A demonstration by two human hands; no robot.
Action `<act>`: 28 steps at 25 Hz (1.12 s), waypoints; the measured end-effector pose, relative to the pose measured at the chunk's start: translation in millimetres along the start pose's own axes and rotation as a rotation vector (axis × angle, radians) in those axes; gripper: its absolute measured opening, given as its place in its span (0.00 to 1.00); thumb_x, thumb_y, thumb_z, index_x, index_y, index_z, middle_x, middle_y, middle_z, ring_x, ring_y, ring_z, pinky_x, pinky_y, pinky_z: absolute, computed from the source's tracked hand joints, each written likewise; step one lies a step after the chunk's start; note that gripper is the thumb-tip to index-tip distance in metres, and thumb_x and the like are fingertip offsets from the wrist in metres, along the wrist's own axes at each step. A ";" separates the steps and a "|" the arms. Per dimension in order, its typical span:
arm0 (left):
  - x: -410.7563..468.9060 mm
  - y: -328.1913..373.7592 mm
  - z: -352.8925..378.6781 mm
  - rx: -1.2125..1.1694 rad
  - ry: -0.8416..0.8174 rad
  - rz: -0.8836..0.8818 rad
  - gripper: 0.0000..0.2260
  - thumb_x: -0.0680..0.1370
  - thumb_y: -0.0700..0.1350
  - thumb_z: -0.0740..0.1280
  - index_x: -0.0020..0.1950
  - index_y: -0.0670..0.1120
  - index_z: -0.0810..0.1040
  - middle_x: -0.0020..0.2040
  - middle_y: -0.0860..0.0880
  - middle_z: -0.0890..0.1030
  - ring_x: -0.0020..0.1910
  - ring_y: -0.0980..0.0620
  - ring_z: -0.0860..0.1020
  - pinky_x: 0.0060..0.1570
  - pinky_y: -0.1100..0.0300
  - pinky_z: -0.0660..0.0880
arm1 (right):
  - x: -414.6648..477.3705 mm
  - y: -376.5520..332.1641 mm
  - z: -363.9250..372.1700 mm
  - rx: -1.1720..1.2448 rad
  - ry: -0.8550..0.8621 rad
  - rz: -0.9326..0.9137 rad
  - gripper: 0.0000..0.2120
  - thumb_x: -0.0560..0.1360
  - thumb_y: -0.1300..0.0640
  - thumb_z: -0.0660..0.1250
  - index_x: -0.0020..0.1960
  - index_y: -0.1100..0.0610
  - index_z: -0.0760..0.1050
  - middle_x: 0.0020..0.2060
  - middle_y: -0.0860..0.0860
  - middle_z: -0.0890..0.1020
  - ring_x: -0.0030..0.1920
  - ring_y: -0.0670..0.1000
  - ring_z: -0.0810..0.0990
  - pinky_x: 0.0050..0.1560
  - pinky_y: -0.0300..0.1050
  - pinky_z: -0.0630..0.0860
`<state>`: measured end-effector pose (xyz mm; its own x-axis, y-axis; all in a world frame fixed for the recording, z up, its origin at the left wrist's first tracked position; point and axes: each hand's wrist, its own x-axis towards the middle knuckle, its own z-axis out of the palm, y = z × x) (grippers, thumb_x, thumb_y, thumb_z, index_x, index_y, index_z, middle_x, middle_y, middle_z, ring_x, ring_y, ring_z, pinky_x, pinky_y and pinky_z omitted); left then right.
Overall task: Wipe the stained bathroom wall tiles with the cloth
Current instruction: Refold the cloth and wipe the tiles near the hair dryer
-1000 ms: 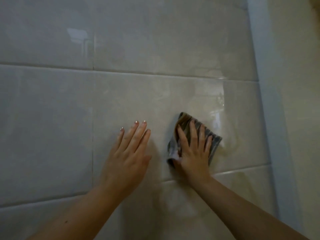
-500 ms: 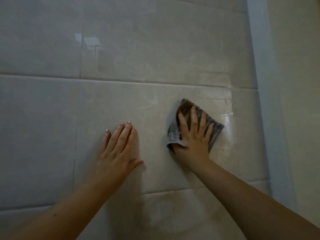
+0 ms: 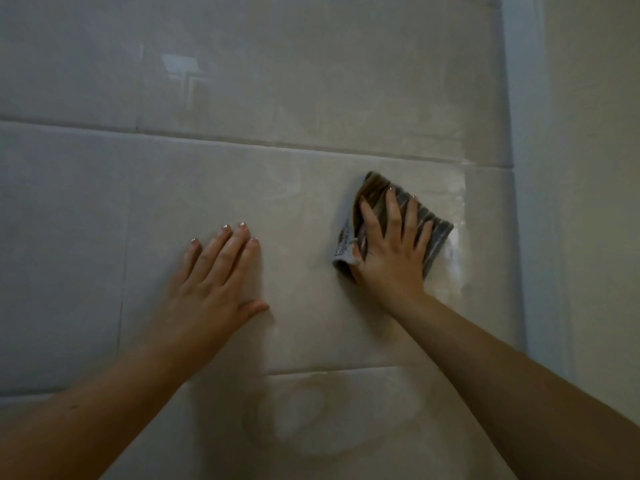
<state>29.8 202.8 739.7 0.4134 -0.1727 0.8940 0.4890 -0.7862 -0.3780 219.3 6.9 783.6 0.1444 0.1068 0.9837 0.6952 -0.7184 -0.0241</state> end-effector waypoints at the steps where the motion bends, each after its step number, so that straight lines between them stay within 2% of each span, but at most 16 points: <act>1: 0.0 -0.6 0.3 0.002 -0.005 0.001 0.36 0.77 0.64 0.51 0.77 0.41 0.60 0.78 0.41 0.61 0.77 0.41 0.58 0.73 0.41 0.54 | 15.1 6.2 -4.6 0.007 -0.021 -0.021 0.33 0.74 0.36 0.51 0.77 0.44 0.55 0.79 0.53 0.51 0.78 0.61 0.44 0.73 0.67 0.40; 6: -0.9 -1.3 3.1 0.005 0.014 -0.004 0.36 0.77 0.64 0.51 0.78 0.41 0.60 0.78 0.41 0.61 0.77 0.41 0.58 0.73 0.42 0.54 | 80.2 64.9 -25.0 0.089 -0.003 0.269 0.35 0.71 0.35 0.47 0.78 0.43 0.54 0.79 0.50 0.47 0.78 0.58 0.43 0.75 0.64 0.40; 9: -2.1 -0.2 2.9 0.002 0.011 -0.005 0.36 0.78 0.64 0.51 0.78 0.41 0.60 0.78 0.40 0.60 0.78 0.40 0.58 0.74 0.40 0.55 | 38.8 81.4 -17.6 0.078 0.012 0.282 0.38 0.69 0.35 0.45 0.78 0.44 0.52 0.79 0.52 0.48 0.78 0.59 0.43 0.75 0.64 0.40; 12: -2.0 0.6 1.5 -0.028 0.011 -0.011 0.35 0.78 0.63 0.51 0.78 0.41 0.60 0.78 0.41 0.60 0.78 0.41 0.57 0.74 0.39 0.56 | -15.0 64.5 -7.7 0.045 0.040 0.307 0.39 0.68 0.36 0.49 0.78 0.46 0.54 0.79 0.54 0.51 0.78 0.61 0.47 0.74 0.68 0.44; 14: -2.3 -2.0 -2.5 -0.065 0.028 -0.002 0.33 0.80 0.61 0.51 0.78 0.41 0.62 0.78 0.42 0.61 0.78 0.42 0.58 0.74 0.41 0.56 | -41.2 27.5 -1.7 0.014 0.060 0.249 0.41 0.66 0.36 0.54 0.78 0.47 0.56 0.78 0.57 0.56 0.77 0.64 0.51 0.73 0.69 0.47; 17: -5.1 -6.9 -12.4 -0.125 0.123 0.025 0.27 0.82 0.55 0.53 0.75 0.40 0.67 0.76 0.41 0.66 0.75 0.43 0.63 0.73 0.46 0.59 | -65.1 -35.0 5.7 0.005 0.083 -0.025 0.35 0.70 0.38 0.58 0.76 0.45 0.61 0.77 0.56 0.59 0.77 0.64 0.53 0.73 0.69 0.48; 19: -10.0 -5.2 -18.9 -0.138 0.154 0.044 0.25 0.82 0.52 0.55 0.74 0.40 0.68 0.76 0.41 0.66 0.75 0.43 0.64 0.73 0.45 0.61 | -58.8 -30.9 6.2 0.025 0.058 -0.204 0.31 0.73 0.39 0.58 0.74 0.44 0.64 0.77 0.54 0.59 0.77 0.62 0.53 0.74 0.68 0.48; 20: -12.7 -4.7 -21.7 -0.139 0.159 0.059 0.24 0.82 0.51 0.55 0.75 0.40 0.67 0.76 0.41 0.66 0.76 0.43 0.64 0.73 0.44 0.61 | -50.5 -14.0 6.0 0.023 0.064 -0.209 0.30 0.73 0.39 0.58 0.74 0.45 0.65 0.77 0.54 0.60 0.77 0.62 0.53 0.74 0.68 0.49; 21: -14.6 -4.8 -24.3 -0.140 0.162 0.076 0.24 0.82 0.51 0.56 0.75 0.40 0.67 0.76 0.42 0.66 0.76 0.43 0.63 0.73 0.44 0.61 | -42.4 7.3 5.9 0.010 0.079 -0.137 0.31 0.72 0.39 0.58 0.73 0.46 0.67 0.77 0.55 0.61 0.77 0.62 0.55 0.73 0.68 0.50; 24: -21.9 -6.4 -27.0 -0.142 0.161 0.099 0.24 0.82 0.51 0.55 0.75 0.41 0.68 0.76 0.42 0.66 0.75 0.43 0.64 0.72 0.42 0.62 | -45.2 67.1 6.3 -0.004 0.094 0.229 0.32 0.72 0.39 0.54 0.74 0.49 0.66 0.77 0.56 0.60 0.76 0.64 0.56 0.72 0.69 0.52; 28: -43.1 -12.6 -21.7 -0.127 0.129 0.084 0.23 0.82 0.50 0.54 0.75 0.42 0.68 0.76 0.42 0.66 0.76 0.43 0.63 0.72 0.41 0.62 | -89.9 45.5 15.2 -0.030 0.138 0.448 0.32 0.74 0.42 0.54 0.76 0.52 0.63 0.75 0.60 0.62 0.75 0.66 0.58 0.70 0.73 0.54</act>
<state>-10.8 207.3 711.2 0.3430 -0.3091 0.8870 0.3529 -0.8327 -0.4266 248.7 -25.0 691.3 0.3296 -0.3095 0.8920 0.5649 -0.6923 -0.4490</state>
